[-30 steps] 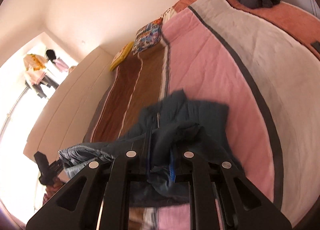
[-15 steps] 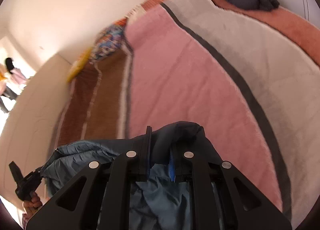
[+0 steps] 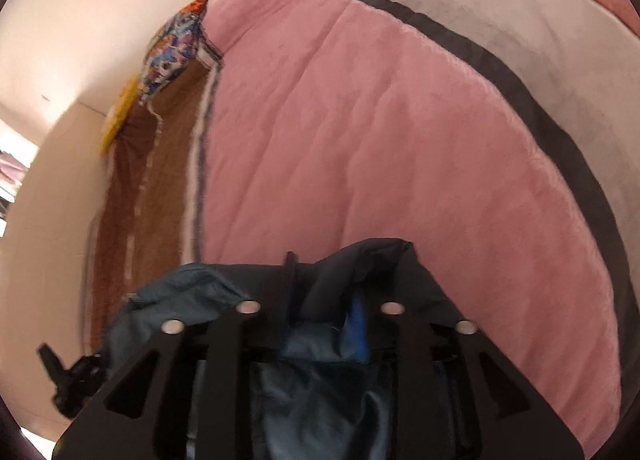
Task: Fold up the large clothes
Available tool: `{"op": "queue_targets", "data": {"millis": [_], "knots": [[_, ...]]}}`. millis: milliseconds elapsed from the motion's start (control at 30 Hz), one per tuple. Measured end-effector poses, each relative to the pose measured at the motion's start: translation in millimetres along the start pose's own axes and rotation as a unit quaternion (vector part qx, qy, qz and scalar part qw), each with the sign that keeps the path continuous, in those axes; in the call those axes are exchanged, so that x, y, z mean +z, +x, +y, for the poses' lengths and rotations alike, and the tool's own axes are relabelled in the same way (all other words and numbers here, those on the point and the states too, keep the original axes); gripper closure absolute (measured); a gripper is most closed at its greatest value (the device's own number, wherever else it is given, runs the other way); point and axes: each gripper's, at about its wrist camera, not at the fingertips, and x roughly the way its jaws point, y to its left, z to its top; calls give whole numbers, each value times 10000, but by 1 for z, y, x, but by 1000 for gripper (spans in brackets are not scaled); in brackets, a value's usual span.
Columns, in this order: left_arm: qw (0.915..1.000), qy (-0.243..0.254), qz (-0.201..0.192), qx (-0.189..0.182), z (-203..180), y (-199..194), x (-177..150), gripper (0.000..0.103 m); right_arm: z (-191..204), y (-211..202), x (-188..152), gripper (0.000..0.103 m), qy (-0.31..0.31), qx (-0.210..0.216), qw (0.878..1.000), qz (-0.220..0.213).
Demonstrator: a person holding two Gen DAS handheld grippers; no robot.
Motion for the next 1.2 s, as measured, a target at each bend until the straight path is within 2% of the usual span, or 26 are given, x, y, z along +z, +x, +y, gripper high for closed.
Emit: {"op": "queue_targets", "data": {"millis": [67,100,133,167,200,233,300,367,400,433,467,533,600,700,800,900,1000,1200], "knots": [[9993,-224,-57,-298,2,-13,5,64,4,-17,4,55,45,323,9995,-39],[9986,-299,-143,-418,1,-21,7,57,6,-25,5,38,39,445,9989,-104],[9977,-342,-409,-421,0,-35,11,53,9,-31,6,26,36,471,9986,-224],[9966,-321,-641,-401,-2,-45,13,44,11,-42,5,25,14,451,9980,-432],[9953,-262,-849,-391,-3,-56,15,41,13,-53,5,25,-64,458,9970,-628],[9946,-183,-952,-379,-4,-66,16,41,15,-60,4,25,-128,474,9965,-682],[9951,-12,-921,-357,-7,-75,13,42,17,-67,1,25,-193,427,9964,-705],[9950,312,-873,-361,-12,-80,4,42,19,-72,-8,35,-364,364,9962,-702],[9946,564,-812,-326,-18,-80,-2,42,20,-72,-17,47,-560,169,9961,-657],[9929,905,-724,-268,-24,-81,-14,44,21,-72,-24,56,-708,80,9957,-594],[9908,1188,-618,-202,-28,-80,-26,51,21,-70,-31,60,-849,3,9951,-513],[9880,1503,-340,-88,-29,-76,-49,56,18,-65,-48,73,-1053,-235,9936,-337],[9860,1666,-95,29,-25,-72,-73,60,12,-63,-62,75,-1113,-397,9928,-214],[9814,1895,124,278,-16,-69,-100,60,-2,-66,-82,75,-1127,-501,9923,-60],[9810,1877,162,463,-5,-70,-113,60,-17,-68,-90,75,-1044,-674,9922,38],[9872,1570,59,259,6,-92,-117,60,-31,-90,-95,75,-685,-399,9968,-82],[9899,1414,-26,107,15,-119,-127,60,-40,-121,-109,75,-623,-217,9976,-215],[9962,863,-77,-75,56,-168,-161,44,-66,-177,-157,75,-565,-210,9976,-329]]}}
